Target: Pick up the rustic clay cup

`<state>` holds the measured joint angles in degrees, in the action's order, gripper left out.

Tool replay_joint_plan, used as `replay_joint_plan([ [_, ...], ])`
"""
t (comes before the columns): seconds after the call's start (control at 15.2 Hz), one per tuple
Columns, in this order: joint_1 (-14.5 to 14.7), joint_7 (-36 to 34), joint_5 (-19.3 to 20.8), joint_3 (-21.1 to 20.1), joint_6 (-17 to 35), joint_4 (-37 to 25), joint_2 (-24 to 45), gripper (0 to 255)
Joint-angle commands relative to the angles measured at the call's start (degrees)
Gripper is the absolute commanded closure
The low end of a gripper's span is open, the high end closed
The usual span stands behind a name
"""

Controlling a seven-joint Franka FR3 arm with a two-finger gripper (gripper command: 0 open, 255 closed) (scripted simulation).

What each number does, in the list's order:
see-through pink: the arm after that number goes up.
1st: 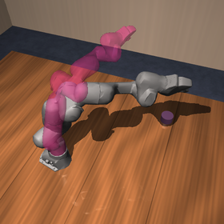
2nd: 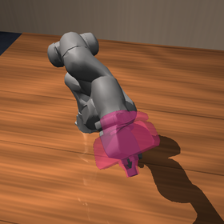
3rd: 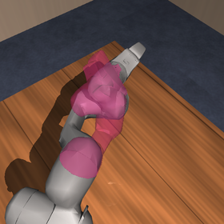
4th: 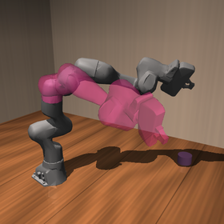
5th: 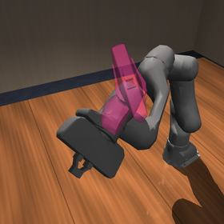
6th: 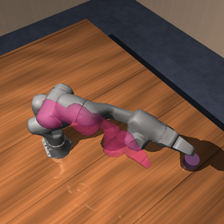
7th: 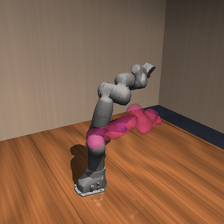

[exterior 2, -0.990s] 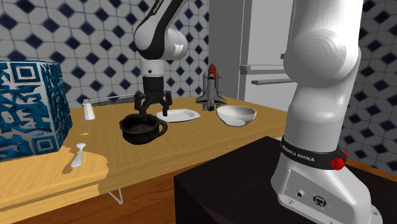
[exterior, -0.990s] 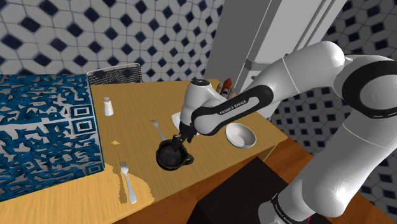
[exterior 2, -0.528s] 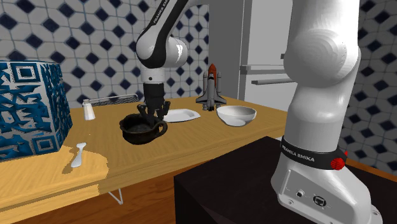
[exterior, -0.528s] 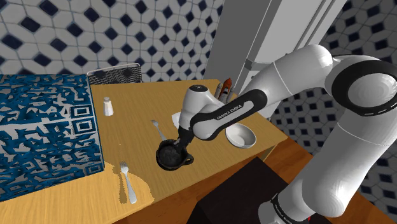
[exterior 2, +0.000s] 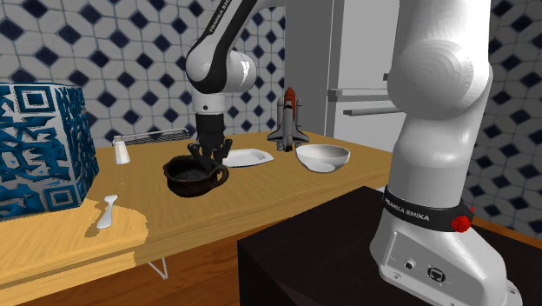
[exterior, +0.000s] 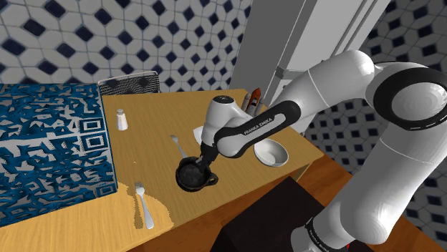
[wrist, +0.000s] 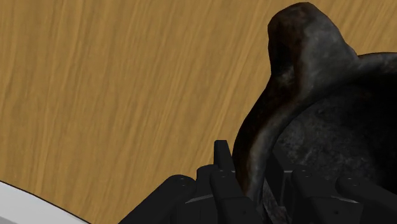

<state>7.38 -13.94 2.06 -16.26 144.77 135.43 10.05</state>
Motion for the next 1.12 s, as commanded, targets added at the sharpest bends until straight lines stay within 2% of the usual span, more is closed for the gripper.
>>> replay_joint_plan([
  [0.0, -0.1, 0.2, -0.4, -0.1, -0.7, 0.0, -0.8, 255],
  [0.92, -0.5, 2.6, -4.0, -0.7, -11.4, -2.5, -9.3, 255],
  [1.06, -0.5, 2.6, -4.0, -0.7, -11.5, -2.6, -9.4, 255],
])
